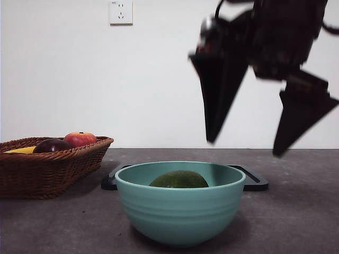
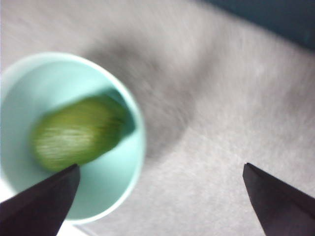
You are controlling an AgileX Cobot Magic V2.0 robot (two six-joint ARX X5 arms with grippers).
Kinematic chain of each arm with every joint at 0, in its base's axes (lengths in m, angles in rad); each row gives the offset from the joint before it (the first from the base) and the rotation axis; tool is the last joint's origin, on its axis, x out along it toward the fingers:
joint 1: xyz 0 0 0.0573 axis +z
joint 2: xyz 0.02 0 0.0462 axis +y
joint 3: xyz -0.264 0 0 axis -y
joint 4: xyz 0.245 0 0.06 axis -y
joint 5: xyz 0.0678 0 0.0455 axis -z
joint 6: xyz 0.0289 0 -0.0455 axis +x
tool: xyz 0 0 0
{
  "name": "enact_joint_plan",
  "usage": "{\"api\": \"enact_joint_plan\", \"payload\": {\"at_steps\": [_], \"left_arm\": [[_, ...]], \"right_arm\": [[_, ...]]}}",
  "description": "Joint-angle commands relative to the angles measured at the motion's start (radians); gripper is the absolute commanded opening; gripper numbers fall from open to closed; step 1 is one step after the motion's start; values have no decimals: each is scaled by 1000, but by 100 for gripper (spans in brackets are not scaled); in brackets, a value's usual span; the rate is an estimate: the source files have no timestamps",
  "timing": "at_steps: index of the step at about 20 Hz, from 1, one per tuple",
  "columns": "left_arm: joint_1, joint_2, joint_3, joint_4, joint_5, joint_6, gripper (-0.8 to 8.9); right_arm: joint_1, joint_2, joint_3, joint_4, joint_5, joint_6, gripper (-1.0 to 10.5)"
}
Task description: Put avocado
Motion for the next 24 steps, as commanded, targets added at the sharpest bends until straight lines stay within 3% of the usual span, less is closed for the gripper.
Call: {"api": "enact_joint_plan", "payload": {"at_steps": [1,7,10,13,14,19,24], "left_arm": [[-12,3,12,11,-6,-8,492],[-12,4,12,13,-6,7,492],[-12,4,12,13,-6,8,492],[-12,4,12,13,-6,8,493],[-12,4,12,13,-6,11,493],[-12,4,12,14,-6,37,493],[-12,4,12,14,-6,36,493]], "right_arm": [[10,57,21,8,14,-7,606],[11,154,21,20,16,-3,563],[11,192,21,61,3,12,371],[14,210,21,118,-34,23,54],[17,210,21,133,-35,27,4],[8,214,64,124,-32,55,4],[-90,344,286,24,-35,49,5]]}}
